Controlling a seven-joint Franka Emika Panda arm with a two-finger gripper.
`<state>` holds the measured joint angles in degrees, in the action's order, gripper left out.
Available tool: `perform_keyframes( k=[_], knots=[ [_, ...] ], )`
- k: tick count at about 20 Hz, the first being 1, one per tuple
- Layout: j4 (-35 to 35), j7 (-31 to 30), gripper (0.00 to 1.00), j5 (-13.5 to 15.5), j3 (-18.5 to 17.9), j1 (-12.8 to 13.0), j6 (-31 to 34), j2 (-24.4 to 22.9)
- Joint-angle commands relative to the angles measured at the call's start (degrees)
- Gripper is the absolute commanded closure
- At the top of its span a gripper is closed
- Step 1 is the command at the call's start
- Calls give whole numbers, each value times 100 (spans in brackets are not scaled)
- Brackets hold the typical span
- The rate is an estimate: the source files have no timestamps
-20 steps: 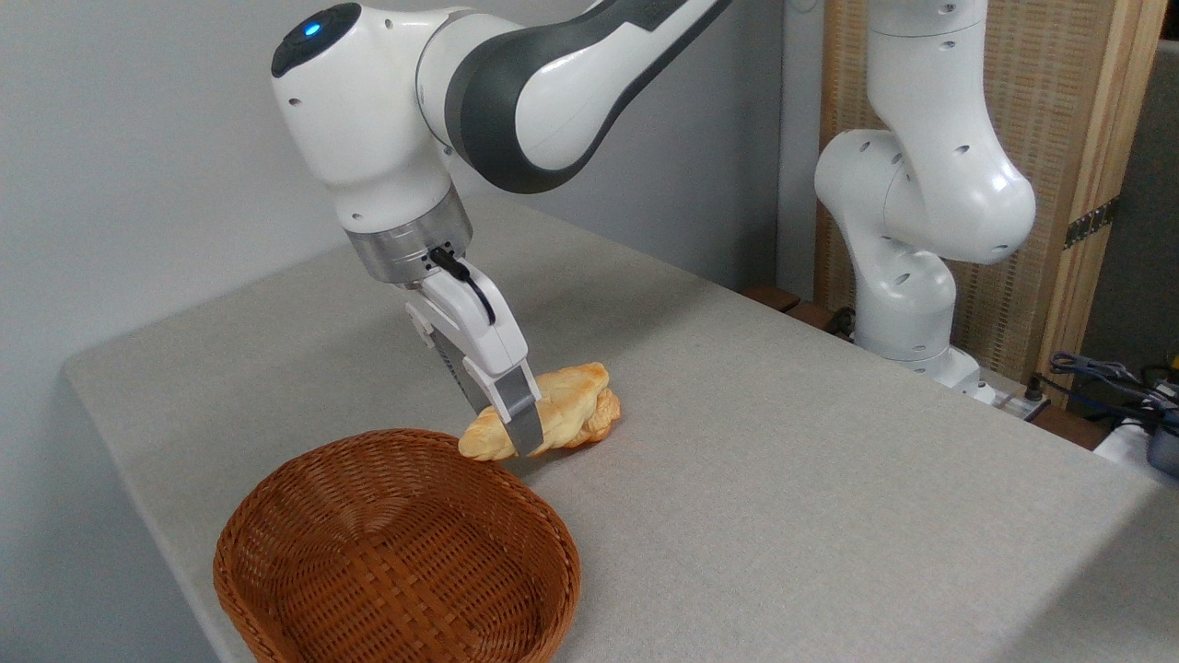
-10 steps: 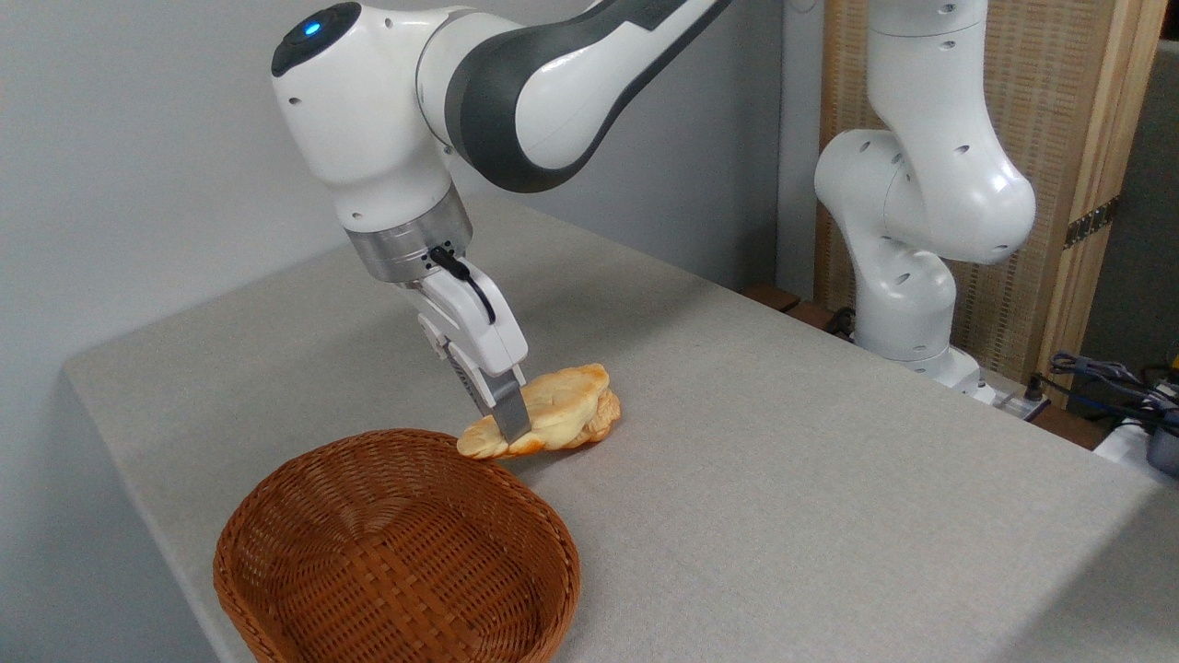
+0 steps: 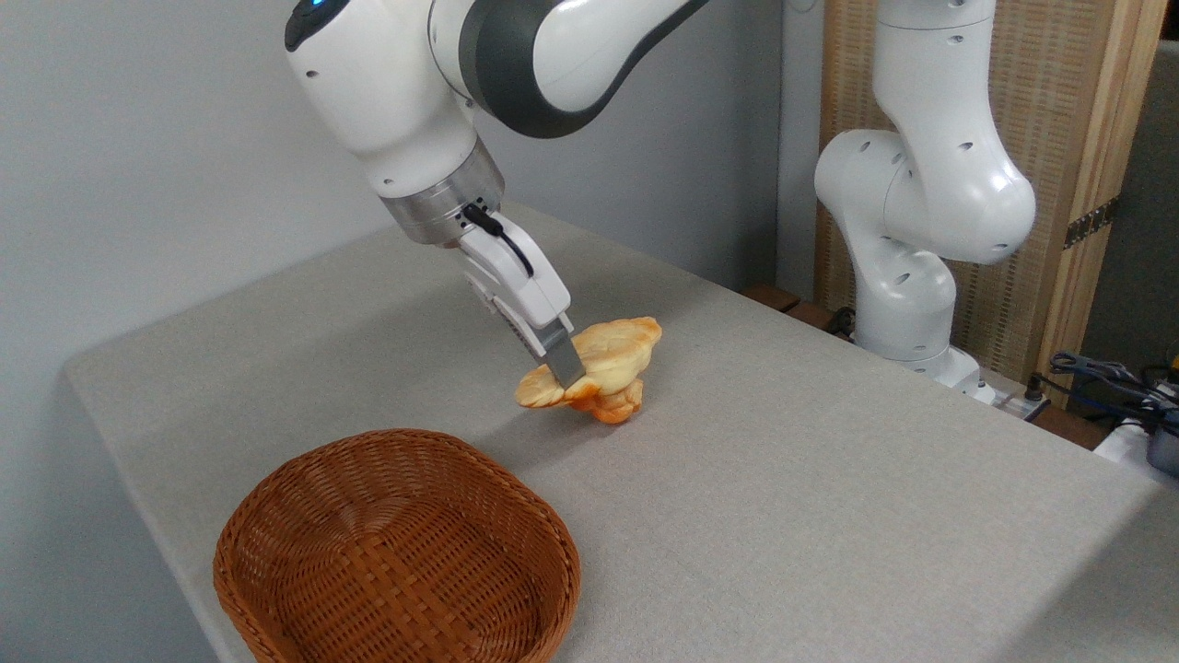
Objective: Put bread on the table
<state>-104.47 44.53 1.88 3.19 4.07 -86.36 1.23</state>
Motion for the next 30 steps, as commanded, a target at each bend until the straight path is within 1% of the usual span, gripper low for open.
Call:
perform_keyframes(
  k=[1, 8, 12, 14, 16, 17, 22, 24, 26, 29, 30],
  knots=[
    [-12, 135, 0, -30, -55, 24, 154, -71],
    [32, 161, 0, -74, -55, 24, 146, -79],
    [462, 152, 0, -56, -90, 15, 146, -79],
    [743, 161, 0, 14, -213, 6, 154, -79],
    [980, 152, 0, 145, -231, 6, 189, -79],
    [1094, 152, 0, 181, -222, 6, 216, -88],
    [1491, 117, 0, 181, -152, 32, 225, -167],
    [1491, 144, 0, 181, -213, 24, 102, -167],
    [1439, 152, 0, 181, -231, 6, -257, -150],
    [1359, 152, 0, 199, -441, -3, -679, -18],
    [1342, 152, 0, 199, -486, -3, -915, 26]
  ],
)
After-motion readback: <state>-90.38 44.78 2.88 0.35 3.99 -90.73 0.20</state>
